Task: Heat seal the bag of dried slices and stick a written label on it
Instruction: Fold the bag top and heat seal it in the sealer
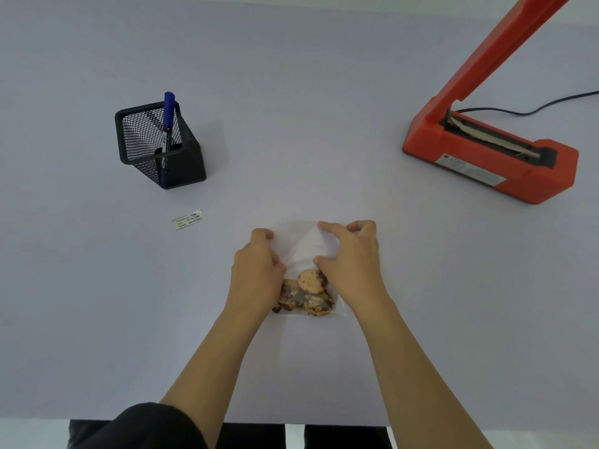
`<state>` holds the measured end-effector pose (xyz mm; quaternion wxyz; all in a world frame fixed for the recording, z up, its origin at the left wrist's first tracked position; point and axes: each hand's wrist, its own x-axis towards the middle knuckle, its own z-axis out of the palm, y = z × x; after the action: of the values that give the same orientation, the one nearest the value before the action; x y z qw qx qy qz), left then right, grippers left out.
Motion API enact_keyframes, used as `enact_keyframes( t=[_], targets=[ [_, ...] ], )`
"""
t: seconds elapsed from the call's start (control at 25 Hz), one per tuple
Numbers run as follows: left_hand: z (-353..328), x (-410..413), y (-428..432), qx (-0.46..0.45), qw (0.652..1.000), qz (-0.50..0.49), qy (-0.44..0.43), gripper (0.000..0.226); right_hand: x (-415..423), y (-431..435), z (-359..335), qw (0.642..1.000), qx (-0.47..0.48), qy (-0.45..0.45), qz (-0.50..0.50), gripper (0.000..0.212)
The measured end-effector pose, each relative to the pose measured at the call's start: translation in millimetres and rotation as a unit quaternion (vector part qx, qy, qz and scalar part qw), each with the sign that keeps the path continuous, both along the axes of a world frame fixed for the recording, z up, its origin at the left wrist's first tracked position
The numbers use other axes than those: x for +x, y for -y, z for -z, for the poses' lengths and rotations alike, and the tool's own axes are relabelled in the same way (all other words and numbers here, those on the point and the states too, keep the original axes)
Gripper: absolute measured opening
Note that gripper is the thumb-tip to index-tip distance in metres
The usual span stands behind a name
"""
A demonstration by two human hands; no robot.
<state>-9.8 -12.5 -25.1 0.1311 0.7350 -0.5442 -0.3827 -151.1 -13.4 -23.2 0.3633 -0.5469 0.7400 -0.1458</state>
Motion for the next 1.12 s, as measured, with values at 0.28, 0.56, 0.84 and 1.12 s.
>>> enact_keyframes(
  t=[0.28,0.56,0.84,1.12],
  targets=[
    [6,13,-12,-0.077,0.995,0.058,-0.006,0.007,-11,-1,6,0.998,0.009,0.055,0.034,0.074],
    [5,18,-13,-0.141,0.984,0.111,-0.011,0.005,-18,-11,8,0.991,-0.077,0.1,0.05,0.028],
    [-10,5,7,-0.017,0.978,0.029,-0.204,0.007,-52,-7,-12,0.949,-0.019,0.281,0.142,0.042],
    [-34,-77,32,0.005,0.948,0.006,-0.32,0.022,-137,-5,-38,0.899,-0.01,0.387,0.204,0.046]
  ],
)
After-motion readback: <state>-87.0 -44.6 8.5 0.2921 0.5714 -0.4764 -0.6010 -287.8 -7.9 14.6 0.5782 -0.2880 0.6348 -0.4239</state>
